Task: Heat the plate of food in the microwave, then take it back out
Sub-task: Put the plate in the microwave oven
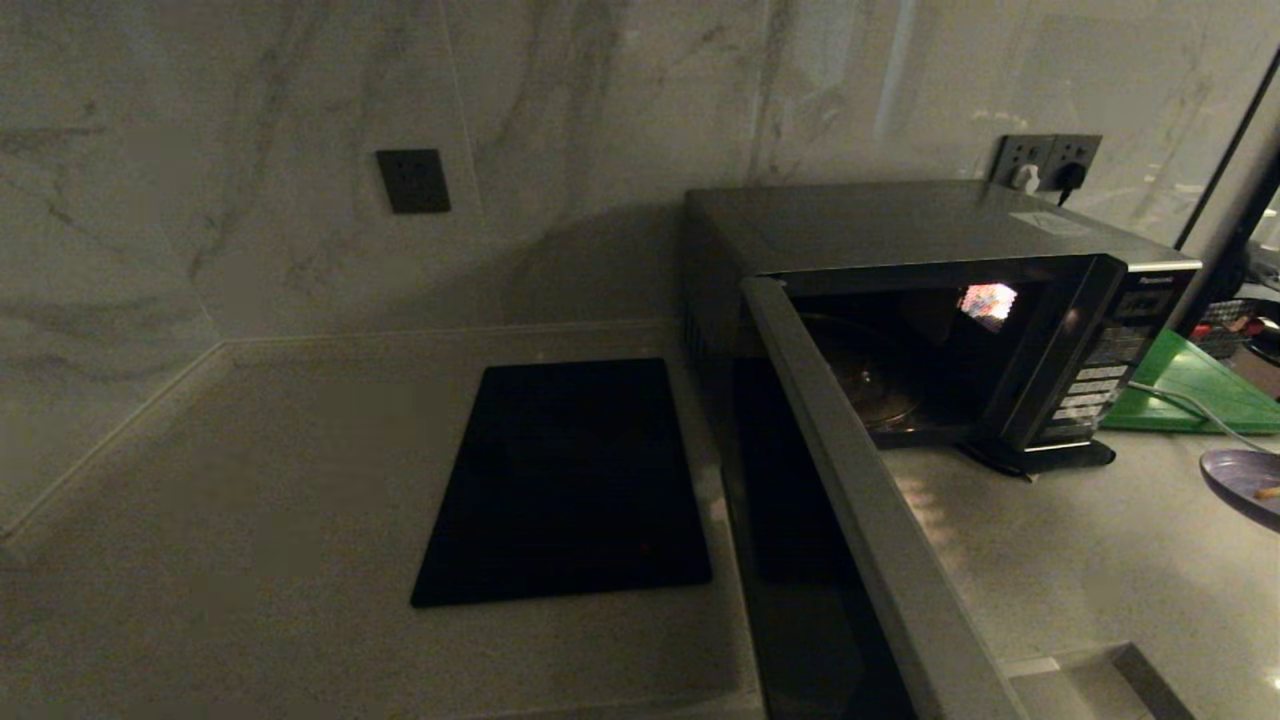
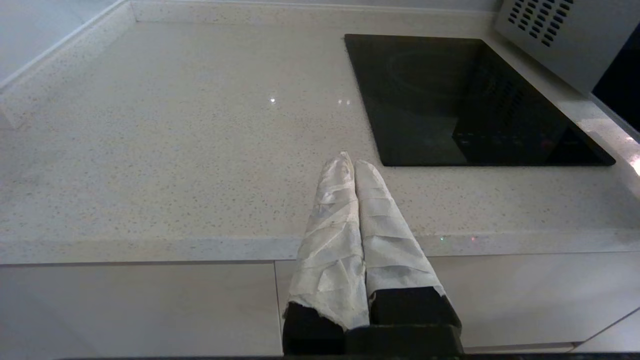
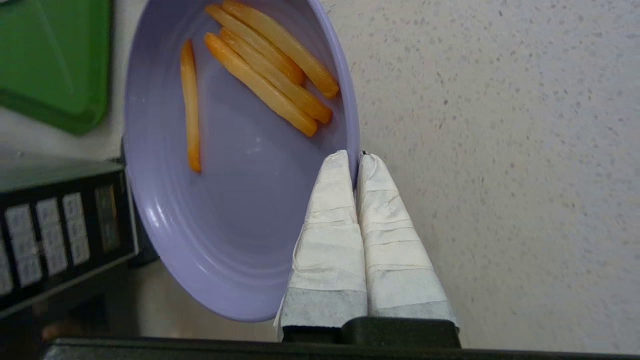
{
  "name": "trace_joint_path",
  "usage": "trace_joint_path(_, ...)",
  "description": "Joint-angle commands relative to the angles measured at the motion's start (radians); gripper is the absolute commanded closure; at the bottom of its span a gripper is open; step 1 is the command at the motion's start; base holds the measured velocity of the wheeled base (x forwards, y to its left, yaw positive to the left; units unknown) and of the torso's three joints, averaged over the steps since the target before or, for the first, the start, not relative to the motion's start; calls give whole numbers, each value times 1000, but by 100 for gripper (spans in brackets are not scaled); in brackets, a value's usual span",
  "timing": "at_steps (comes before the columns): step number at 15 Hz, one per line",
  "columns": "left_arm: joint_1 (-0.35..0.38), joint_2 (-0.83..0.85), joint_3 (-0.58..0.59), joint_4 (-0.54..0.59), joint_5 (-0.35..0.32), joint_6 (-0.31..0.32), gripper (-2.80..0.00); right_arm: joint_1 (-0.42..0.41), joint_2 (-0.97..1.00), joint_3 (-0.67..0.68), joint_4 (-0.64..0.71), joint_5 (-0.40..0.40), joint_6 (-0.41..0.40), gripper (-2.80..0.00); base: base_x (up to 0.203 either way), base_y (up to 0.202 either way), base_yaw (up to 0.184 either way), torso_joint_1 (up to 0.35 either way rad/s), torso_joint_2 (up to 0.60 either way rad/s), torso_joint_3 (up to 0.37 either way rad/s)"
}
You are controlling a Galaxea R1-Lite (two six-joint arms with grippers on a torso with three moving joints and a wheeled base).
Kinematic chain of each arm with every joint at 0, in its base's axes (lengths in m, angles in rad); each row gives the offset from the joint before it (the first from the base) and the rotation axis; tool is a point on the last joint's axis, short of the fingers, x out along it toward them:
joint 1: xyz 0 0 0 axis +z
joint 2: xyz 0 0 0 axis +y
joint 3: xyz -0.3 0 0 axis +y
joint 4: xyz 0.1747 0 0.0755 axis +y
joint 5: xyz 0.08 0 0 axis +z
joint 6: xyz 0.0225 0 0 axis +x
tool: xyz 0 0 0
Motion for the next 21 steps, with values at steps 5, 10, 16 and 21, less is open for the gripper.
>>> trace_joint_path(5,1,2,0,0,1,-1,0,24,-125,62,2,41,1,0,0,0,0,0,0,0)
trace_joint_path(10,1,2,0,0,1,-1,0,112,-193,114,3,43,-1,0,0,0,0,0,0,0)
trace_joint_path(16,1,2,0,0,1,-1,0,235,-280,196,3,45,19,0,0,0,0,0,0,0)
trace_joint_path(21,1,1,0,0,1,-1,0,332,-315,218,5,45,51,0,0,0,0,0,0,0)
